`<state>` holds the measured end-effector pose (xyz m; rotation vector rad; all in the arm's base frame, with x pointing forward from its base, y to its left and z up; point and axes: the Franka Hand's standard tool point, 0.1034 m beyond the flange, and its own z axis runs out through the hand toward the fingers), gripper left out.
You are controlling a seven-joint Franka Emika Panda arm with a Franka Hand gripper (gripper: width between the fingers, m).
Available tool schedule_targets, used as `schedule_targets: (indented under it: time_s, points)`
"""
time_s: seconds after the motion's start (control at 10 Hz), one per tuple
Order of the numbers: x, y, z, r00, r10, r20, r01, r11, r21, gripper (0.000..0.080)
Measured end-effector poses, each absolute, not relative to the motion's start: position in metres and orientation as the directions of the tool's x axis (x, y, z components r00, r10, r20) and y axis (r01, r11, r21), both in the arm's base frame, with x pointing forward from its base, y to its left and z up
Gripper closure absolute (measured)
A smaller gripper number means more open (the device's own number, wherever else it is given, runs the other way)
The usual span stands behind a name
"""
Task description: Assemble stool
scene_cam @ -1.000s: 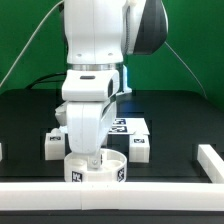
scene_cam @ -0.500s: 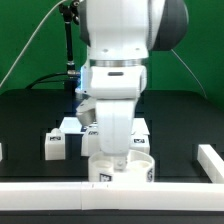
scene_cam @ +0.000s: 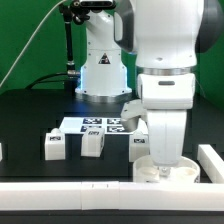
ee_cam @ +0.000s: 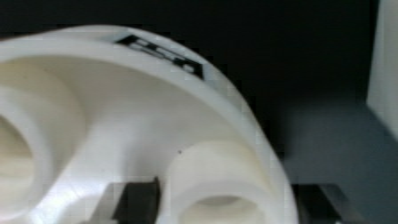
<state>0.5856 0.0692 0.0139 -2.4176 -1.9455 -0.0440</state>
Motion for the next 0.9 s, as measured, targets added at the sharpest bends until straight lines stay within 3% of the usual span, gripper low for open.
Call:
schedule_targets:
  time_s: [0.3,0.8,0.9]
  points:
    - [0.587,0.088,0.014,0.237,0.97,0.051,0.972,-0.236,-0.012,0.0476]
    - [0.588,0.087,0.015,0.243,0.969,0.048,0.97,-0.243,-0.017,0.0476]
    - [0.59,0.088,0.025,0.26,0.964,0.048,0.966,-0.26,-0.01,0.025]
